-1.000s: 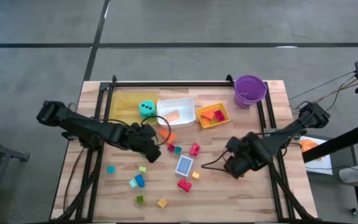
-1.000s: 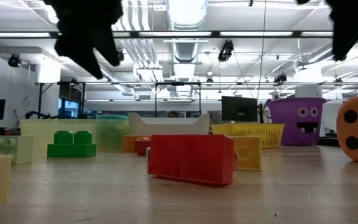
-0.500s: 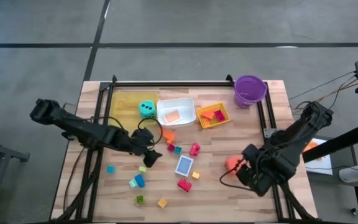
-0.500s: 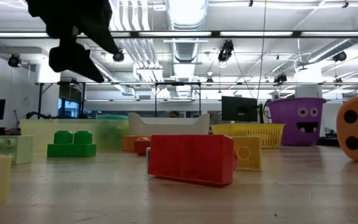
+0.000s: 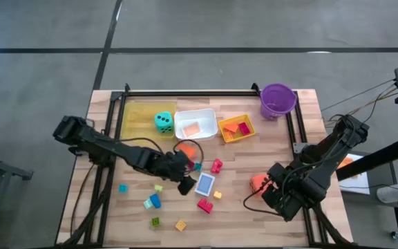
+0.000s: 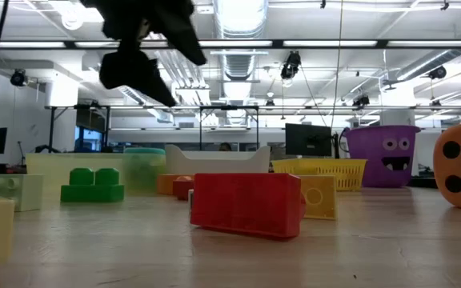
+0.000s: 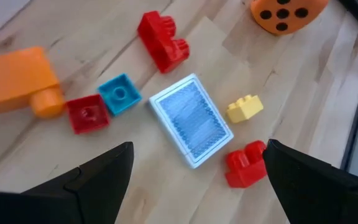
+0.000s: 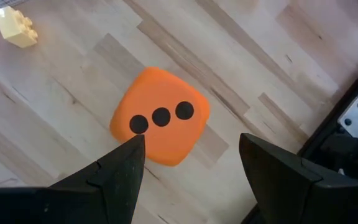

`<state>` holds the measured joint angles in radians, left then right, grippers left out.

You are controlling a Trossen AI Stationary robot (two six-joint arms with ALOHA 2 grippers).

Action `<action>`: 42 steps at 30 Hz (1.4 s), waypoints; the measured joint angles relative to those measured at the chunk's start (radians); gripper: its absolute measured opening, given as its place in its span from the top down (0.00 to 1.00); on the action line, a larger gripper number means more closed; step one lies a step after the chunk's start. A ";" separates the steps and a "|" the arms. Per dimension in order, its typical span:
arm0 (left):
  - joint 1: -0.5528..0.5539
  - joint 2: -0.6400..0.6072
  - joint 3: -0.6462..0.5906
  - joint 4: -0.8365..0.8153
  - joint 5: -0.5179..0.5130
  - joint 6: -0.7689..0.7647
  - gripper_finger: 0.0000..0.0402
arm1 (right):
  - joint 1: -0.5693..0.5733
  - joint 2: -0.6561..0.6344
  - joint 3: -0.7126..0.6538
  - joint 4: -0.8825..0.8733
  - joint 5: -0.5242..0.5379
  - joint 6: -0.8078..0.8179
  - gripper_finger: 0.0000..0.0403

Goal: Pick & Place Toys
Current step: Put the blue playing cards box into the white bin

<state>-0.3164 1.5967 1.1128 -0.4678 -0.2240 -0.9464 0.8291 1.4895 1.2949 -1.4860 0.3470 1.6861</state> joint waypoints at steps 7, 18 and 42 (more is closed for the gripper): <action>0.007 0.178 0.180 -0.111 -0.007 0.008 0.12 | 0.000 0.000 -0.002 0.000 0.000 -0.014 0.36; 0.034 0.340 0.292 -0.126 -0.010 -0.055 0.12 | 0.000 0.000 -0.012 -0.002 0.023 -0.041 0.36; 0.056 0.528 0.481 -0.291 0.019 -0.146 0.12 | -0.001 0.000 -0.085 0.001 0.022 -0.044 0.36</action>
<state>-0.2607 2.1247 1.5938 -0.7592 -0.2047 -1.0927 0.8284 1.4893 1.2097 -1.4854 0.3691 1.6417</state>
